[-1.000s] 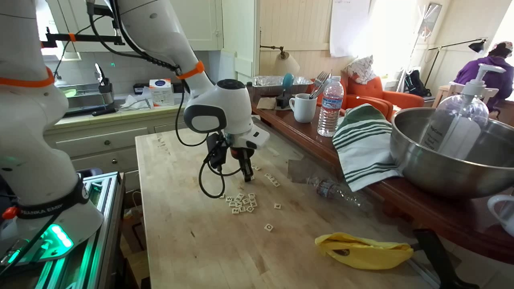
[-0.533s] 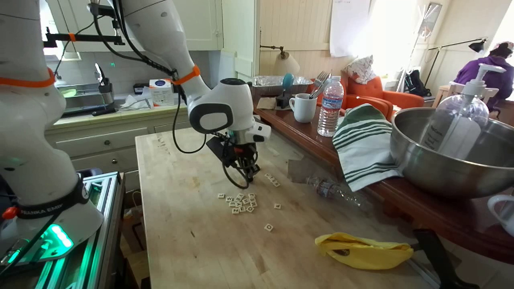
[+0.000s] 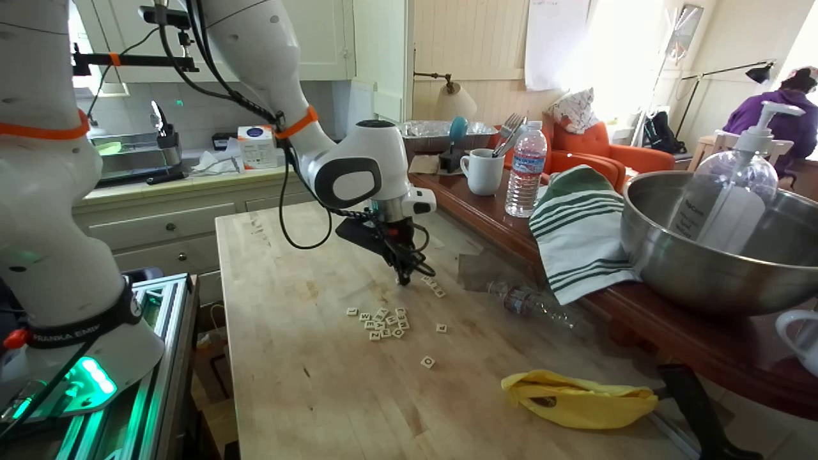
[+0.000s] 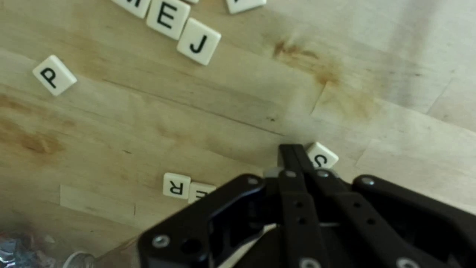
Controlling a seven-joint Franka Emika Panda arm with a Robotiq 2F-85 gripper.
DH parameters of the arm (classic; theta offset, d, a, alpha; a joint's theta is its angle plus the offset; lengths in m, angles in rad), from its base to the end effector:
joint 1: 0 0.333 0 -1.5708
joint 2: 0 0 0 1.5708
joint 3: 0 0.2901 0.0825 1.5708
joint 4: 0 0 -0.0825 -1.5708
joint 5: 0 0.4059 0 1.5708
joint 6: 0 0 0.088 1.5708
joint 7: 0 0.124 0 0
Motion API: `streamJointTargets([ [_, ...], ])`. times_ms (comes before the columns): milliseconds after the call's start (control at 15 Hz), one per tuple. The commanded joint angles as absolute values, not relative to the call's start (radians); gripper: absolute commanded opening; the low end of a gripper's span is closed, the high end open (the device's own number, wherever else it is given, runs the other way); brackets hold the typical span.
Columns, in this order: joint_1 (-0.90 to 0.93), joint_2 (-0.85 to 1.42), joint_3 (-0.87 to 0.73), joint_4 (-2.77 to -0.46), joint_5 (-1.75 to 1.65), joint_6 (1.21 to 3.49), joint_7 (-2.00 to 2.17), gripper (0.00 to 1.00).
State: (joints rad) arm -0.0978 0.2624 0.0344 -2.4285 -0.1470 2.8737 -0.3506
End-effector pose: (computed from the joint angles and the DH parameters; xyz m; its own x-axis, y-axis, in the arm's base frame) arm 0.5141 -0.0240 0.1563 0.8980 0.4140 0.1489 0.4005 -0.9093 0.1130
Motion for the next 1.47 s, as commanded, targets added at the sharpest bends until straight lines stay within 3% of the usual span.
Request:
streamJointTargets([
  [0,-0.104,0.241,0.058,-2.431,-0.108,2.865,-0.359,0.0],
  [1400,-0.103,0.326,0.071,-2.387,-0.018,2.925,-0.35,0.0],
])
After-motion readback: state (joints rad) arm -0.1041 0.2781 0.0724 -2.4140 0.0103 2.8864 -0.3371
